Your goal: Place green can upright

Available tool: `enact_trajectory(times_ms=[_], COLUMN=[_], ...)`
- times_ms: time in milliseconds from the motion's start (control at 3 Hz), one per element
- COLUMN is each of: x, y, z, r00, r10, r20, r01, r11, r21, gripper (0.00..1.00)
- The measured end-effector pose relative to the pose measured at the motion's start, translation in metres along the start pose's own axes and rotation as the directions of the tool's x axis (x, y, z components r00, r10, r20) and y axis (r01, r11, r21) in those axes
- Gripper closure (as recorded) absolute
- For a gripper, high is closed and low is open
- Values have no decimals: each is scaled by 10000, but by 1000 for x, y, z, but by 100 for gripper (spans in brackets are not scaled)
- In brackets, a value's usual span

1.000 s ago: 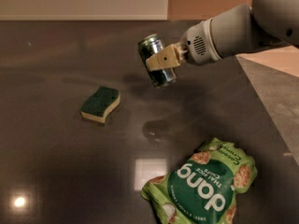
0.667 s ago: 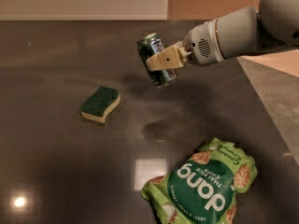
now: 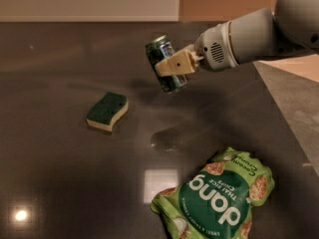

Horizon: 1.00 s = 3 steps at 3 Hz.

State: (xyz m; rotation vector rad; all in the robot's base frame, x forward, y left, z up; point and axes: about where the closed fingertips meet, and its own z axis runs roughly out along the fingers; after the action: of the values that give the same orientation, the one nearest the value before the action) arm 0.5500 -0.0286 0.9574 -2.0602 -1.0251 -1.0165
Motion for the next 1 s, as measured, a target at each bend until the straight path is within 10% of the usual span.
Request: enact_trajectory(times_ms=[333,1000], x=[-8,-22], y=[3,15], z=[5,3], r00=[9980,9494], r10=[-49,-1003], r20=[-634,-2976], r01=[55,958], r11=[9999,9950], r21=[102,-299], gripper=[100,100])
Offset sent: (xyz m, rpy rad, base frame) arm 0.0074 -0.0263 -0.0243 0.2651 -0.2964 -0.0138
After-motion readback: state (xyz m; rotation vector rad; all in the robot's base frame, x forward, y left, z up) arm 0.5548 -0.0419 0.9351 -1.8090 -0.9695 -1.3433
